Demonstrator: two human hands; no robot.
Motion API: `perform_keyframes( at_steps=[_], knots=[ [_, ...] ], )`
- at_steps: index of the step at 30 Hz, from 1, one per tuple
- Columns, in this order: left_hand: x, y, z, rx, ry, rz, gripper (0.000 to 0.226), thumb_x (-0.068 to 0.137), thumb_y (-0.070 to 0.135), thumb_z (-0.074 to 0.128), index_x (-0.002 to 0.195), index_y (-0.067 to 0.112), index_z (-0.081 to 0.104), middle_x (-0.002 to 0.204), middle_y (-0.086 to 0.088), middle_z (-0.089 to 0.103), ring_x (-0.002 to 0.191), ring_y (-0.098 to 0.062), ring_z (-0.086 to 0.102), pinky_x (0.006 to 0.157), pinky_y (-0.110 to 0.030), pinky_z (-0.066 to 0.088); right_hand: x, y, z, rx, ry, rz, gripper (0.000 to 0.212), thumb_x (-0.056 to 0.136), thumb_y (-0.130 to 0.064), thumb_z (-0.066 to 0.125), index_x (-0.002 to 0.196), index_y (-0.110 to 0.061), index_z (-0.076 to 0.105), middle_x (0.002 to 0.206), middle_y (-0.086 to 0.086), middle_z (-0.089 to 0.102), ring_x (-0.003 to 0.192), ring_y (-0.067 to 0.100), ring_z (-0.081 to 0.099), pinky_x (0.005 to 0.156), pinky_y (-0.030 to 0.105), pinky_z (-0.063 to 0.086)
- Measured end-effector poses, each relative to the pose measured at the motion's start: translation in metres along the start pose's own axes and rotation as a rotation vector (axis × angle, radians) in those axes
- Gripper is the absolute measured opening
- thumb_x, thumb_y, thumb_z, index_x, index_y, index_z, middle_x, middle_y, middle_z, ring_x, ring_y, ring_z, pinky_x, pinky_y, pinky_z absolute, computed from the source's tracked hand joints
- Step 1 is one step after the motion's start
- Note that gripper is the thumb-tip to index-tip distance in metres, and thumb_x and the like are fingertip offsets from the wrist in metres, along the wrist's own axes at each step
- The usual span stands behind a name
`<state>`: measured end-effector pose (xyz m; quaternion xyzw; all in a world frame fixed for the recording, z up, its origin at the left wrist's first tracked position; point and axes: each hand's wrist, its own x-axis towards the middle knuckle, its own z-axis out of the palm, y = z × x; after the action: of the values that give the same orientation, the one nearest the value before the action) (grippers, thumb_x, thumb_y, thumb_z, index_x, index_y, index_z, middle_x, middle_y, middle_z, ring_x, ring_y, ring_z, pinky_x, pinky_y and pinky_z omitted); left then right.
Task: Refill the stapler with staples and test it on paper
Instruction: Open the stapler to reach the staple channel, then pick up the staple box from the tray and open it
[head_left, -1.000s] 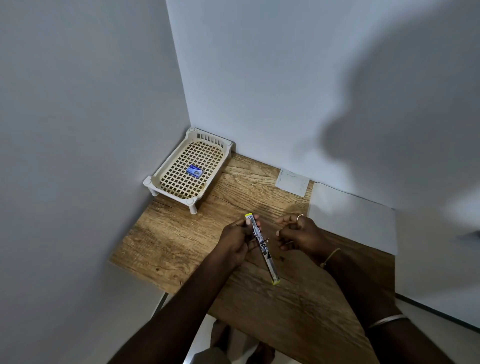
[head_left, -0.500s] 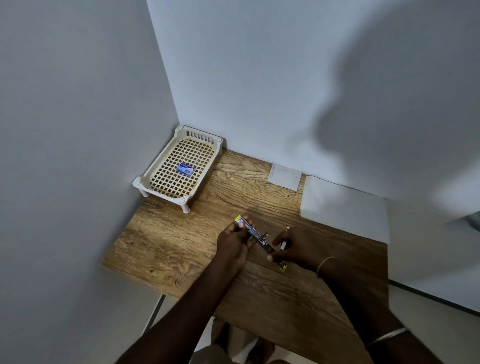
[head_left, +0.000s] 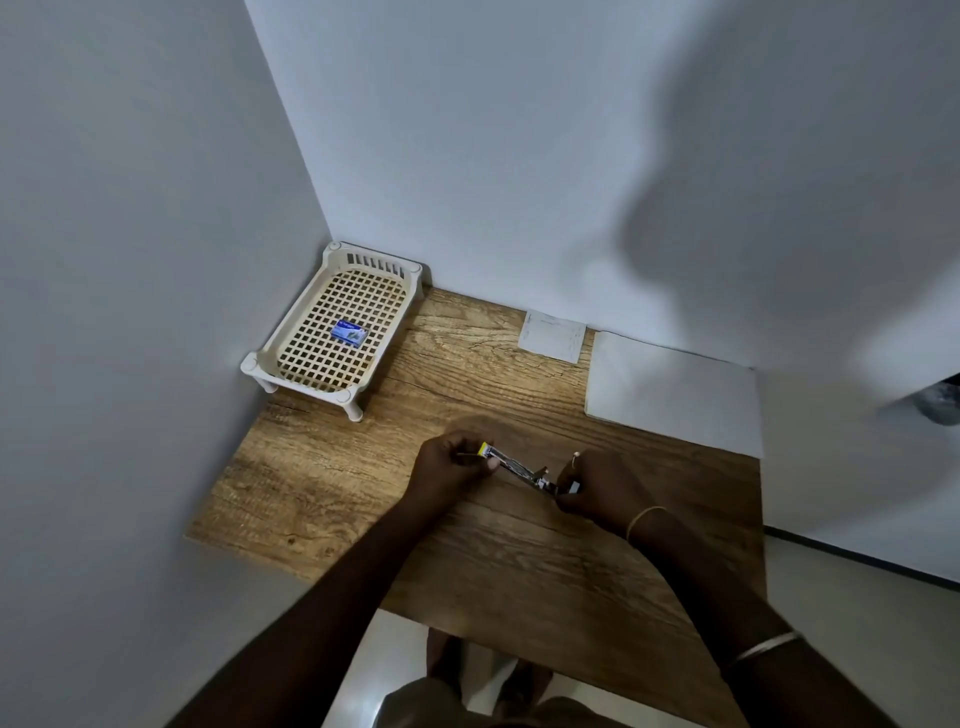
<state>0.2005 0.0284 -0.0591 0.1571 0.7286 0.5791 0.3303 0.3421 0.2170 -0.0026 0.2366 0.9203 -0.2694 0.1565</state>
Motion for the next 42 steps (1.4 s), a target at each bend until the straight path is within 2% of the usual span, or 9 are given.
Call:
perform_keyframes(
  at_steps=[5,9,20,27,31,34,36,39,42],
  knots=[
    [0.012,-0.001,-0.014,0.634,-0.066,0.234,0.032,0.068,0.04,0.091,0.096,0.026,0.082,0.094,0.004,0.069,0.086,-0.009,0.063,0.076,-0.025,0.048,-0.001,0.001,0.009,-0.062,0.016,0.029,0.013,0.079,-0.02,0.078,0.09,-0.017,0.081,0.093,0.001,0.075,0.085,0.015,0.069,0.074,0.026,0.055],
    [0.012,-0.004,-0.018,0.842,-0.111,0.369,0.034,0.07,0.052,0.083,0.099,0.034,0.081,0.093,0.004,0.061,0.088,-0.01,0.049,0.073,-0.028,0.04,-0.002,0.002,0.017,-0.077,0.001,0.079,0.013,0.08,-0.019,0.074,0.091,-0.018,0.08,0.093,0.004,0.076,0.086,0.019,0.07,0.075,0.031,0.057],
    [0.004,-0.004,-0.02,0.936,-0.149,0.38,0.039,0.077,0.049,0.081,0.112,0.032,0.078,0.096,-0.001,0.058,0.09,-0.017,0.054,0.071,-0.032,0.044,-0.005,0.005,0.023,-0.051,0.014,0.058,0.013,0.08,-0.02,0.074,0.092,-0.017,0.08,0.093,0.003,0.075,0.087,0.019,0.069,0.079,0.032,0.057],
    [0.0,-0.005,-0.018,1.02,-0.16,0.415,0.038,0.081,0.041,0.08,0.117,0.027,0.077,0.094,-0.004,0.058,0.086,-0.023,0.058,0.067,-0.034,0.047,-0.039,0.031,0.014,0.179,0.085,0.101,0.011,0.076,-0.024,0.084,0.085,-0.023,0.078,0.088,-0.011,0.067,0.08,0.002,0.058,0.063,0.011,0.039],
    [-0.004,-0.009,-0.019,1.014,-0.164,0.425,0.041,0.085,0.041,0.077,0.123,0.025,0.074,0.094,-0.003,0.056,0.085,-0.021,0.058,0.066,-0.032,0.046,-0.064,0.045,0.025,0.116,0.098,0.118,0.016,0.08,-0.017,0.08,0.093,-0.025,0.073,0.088,-0.012,0.064,0.083,0.007,0.06,0.063,0.006,0.035],
    [-0.004,-0.011,-0.02,1.013,-0.161,0.434,0.042,0.088,0.041,0.075,0.126,0.025,0.072,0.095,-0.002,0.055,0.085,-0.018,0.056,0.066,-0.031,0.045,-0.076,0.049,0.04,-0.027,0.129,0.126,0.025,0.083,-0.019,0.075,0.106,-0.026,0.066,0.096,-0.001,0.071,0.092,0.017,0.067,0.069,0.02,0.043],
    [-0.004,-0.012,-0.021,1.023,-0.158,0.444,0.043,0.088,0.041,0.075,0.127,0.024,0.071,0.096,-0.002,0.056,0.085,-0.018,0.055,0.066,-0.031,0.046,-0.084,0.05,0.05,-0.111,0.142,0.107,0.031,0.087,-0.022,0.068,0.118,-0.024,0.06,0.101,0.002,0.071,0.092,0.019,0.068,0.066,0.023,0.037],
    [-0.004,-0.015,-0.021,1.029,-0.163,0.46,0.045,0.087,0.038,0.077,0.128,0.02,0.071,0.096,-0.003,0.056,0.086,-0.02,0.057,0.067,-0.032,0.047,-0.092,0.051,0.06,-0.051,0.172,0.075,0.026,0.087,-0.017,0.066,0.111,-0.02,0.058,0.096,0.0,0.068,0.086,0.017,0.065,0.065,0.024,0.035],
    [-0.007,-0.014,-0.02,0.997,-0.132,0.44,0.052,0.085,0.037,0.08,0.13,0.015,0.068,0.1,-0.005,0.058,0.09,-0.023,0.059,0.073,-0.036,0.05,-0.093,0.053,0.064,0.012,0.216,0.051,0.02,0.083,-0.006,0.068,0.101,-0.015,0.067,0.097,0.002,0.068,0.088,0.019,0.066,0.074,0.031,0.05]
  ],
)
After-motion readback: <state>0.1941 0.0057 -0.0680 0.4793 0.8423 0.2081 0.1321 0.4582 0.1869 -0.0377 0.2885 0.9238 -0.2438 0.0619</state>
